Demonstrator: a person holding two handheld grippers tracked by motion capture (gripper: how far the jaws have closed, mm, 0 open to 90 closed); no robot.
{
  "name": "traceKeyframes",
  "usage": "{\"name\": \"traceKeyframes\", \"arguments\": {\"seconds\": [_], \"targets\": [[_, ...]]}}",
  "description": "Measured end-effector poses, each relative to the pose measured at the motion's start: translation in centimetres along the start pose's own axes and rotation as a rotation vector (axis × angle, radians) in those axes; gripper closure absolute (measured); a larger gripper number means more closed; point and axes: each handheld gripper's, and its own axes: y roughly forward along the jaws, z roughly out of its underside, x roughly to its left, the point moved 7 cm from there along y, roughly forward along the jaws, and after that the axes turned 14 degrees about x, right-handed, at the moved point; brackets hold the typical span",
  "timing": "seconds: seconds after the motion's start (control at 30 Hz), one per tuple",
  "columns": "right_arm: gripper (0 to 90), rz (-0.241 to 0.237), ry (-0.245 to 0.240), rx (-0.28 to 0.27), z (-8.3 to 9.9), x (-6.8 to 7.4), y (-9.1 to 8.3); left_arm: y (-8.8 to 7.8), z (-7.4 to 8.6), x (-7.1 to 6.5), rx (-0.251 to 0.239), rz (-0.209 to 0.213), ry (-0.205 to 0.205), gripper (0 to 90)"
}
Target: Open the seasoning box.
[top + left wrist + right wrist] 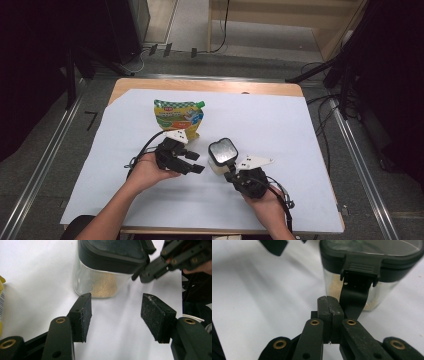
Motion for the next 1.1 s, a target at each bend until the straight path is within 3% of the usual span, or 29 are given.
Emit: {"name": "traceKeyframes", "arguments": {"seconds": [0.43,0.57,0.9,1.1], "targets": [[90.0,0.021,0.065,0.007,0.6,-3.1,-1.2,0.1,-0.3,0.1,-0.020,0.015,-0.004,42.2],[90.0,0.031,0.097,0.014,0.8,-4.6,-1.5,0.1,-0.4,0.2,-0.020,0.021,-0.014,41.3],[90.0,0.058,0.129,0.019,0.8,-6.9,-1.7,0.5,-2.0,-0.5,-0.030,0.031,0.064,41.1],[90.0,0.075,0.143,0.018,0.9,-8.1,-2.0,0.7,-2.9,-0.7,-0.029,0.041,0.062,39.8]]}}
